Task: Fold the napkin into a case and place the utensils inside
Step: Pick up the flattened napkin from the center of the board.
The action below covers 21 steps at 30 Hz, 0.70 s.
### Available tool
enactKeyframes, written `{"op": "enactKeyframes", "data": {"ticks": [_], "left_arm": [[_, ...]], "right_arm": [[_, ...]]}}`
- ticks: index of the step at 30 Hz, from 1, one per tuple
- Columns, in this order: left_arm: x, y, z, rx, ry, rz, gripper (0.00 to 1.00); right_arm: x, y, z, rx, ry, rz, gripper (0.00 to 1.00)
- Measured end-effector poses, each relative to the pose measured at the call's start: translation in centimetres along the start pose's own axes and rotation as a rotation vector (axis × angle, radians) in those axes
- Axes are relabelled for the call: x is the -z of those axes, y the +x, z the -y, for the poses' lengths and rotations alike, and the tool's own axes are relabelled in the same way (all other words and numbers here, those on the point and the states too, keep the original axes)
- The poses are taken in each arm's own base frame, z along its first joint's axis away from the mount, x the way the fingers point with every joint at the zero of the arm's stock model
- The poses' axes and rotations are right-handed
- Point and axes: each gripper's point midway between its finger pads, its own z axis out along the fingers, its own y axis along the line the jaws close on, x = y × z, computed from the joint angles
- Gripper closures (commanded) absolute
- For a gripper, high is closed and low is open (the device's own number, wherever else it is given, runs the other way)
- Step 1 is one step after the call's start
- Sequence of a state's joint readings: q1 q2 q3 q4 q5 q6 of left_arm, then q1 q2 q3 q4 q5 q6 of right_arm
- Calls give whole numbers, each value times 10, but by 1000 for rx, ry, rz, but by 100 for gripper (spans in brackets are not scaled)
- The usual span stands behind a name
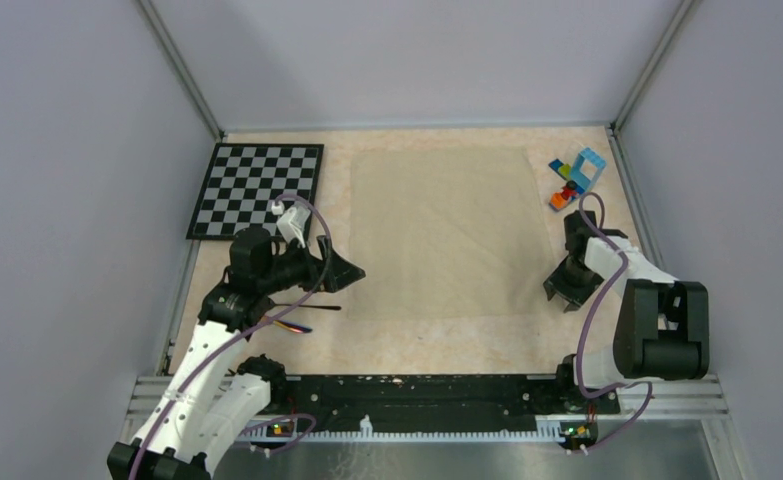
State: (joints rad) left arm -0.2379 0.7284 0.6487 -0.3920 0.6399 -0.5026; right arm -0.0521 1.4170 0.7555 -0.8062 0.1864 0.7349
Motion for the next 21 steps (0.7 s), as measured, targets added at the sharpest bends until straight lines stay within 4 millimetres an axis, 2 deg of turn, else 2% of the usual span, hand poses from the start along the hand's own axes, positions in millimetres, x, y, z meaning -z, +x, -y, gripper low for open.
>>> {"op": "enactKeyframes", "data": {"ticks": [5, 8, 10, 14, 17, 21], "left_arm": [[0, 0, 0, 0, 0, -1, 1], [0, 0, 0, 1, -3, -1, 1], [0, 1, -3, 8, -17, -2, 1], [1, 6, -14, 50, -78, -12, 1], [0, 11, -24, 112, -139, -27, 1], [-5, 23, -37, 208, -187, -54, 1]], "right_arm": [[-2, -3, -4, -5, -10, 8, 58], [-3, -3, -5, -15, -16, 9, 70], [-4, -3, -8, -28, -30, 10, 74], [-5, -2, -12, -53, -52, 20, 86], [-4, -2, -13, -70, -63, 27, 100], [-3, -1, -12, -88, -70, 39, 100]]}}
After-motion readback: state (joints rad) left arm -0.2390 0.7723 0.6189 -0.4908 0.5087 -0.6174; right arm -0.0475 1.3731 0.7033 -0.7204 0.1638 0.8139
